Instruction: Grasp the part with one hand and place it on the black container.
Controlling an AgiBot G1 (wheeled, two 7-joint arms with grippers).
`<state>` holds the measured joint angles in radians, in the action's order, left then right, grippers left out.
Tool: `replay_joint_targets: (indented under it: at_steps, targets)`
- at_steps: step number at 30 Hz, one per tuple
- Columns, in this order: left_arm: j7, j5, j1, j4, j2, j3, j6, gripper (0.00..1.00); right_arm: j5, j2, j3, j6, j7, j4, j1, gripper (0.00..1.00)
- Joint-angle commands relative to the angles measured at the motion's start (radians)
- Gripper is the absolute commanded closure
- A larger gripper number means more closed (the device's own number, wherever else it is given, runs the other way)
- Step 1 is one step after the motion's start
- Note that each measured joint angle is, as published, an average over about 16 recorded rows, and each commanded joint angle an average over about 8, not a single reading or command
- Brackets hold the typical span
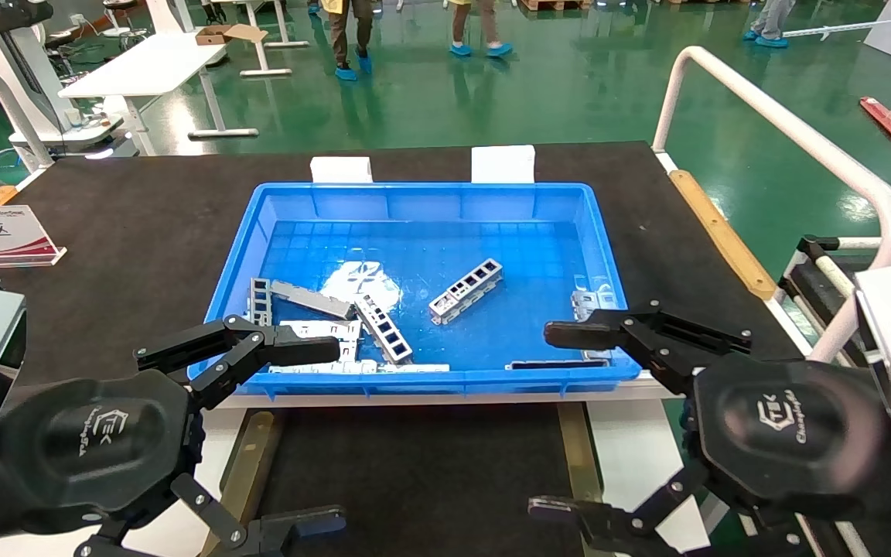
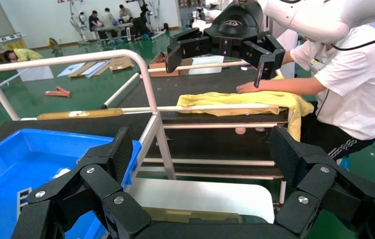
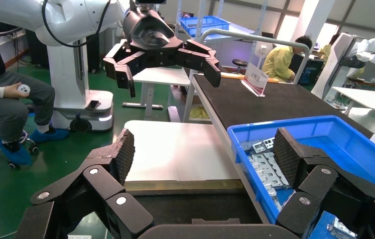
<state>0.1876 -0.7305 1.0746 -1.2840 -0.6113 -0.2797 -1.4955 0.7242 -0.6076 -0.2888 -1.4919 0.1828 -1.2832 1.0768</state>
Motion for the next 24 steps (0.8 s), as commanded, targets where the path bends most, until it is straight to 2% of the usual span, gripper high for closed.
replay_joint_targets:
  at_steps: [1, 14, 24]
  targets:
    - [0.000, 0.000, 0.000, 0.000, 0.000, 0.000, 0.000, 0.00, 0.001, -0.001, 0.002, -0.001, 0.001, 0.000, 0.000, 0.00]
    - [-0.001, -0.001, 0.003, 0.003, -0.007, 0.000, 0.009, 0.00, 0.005, -0.003, 0.008, -0.003, 0.004, 0.000, -0.002, 0.00]
    - [-0.003, -0.056, 0.021, 0.030, -0.060, -0.027, 0.070, 0.00, 0.005, -0.003, 0.008, -0.003, 0.003, 0.001, -0.001, 0.00]
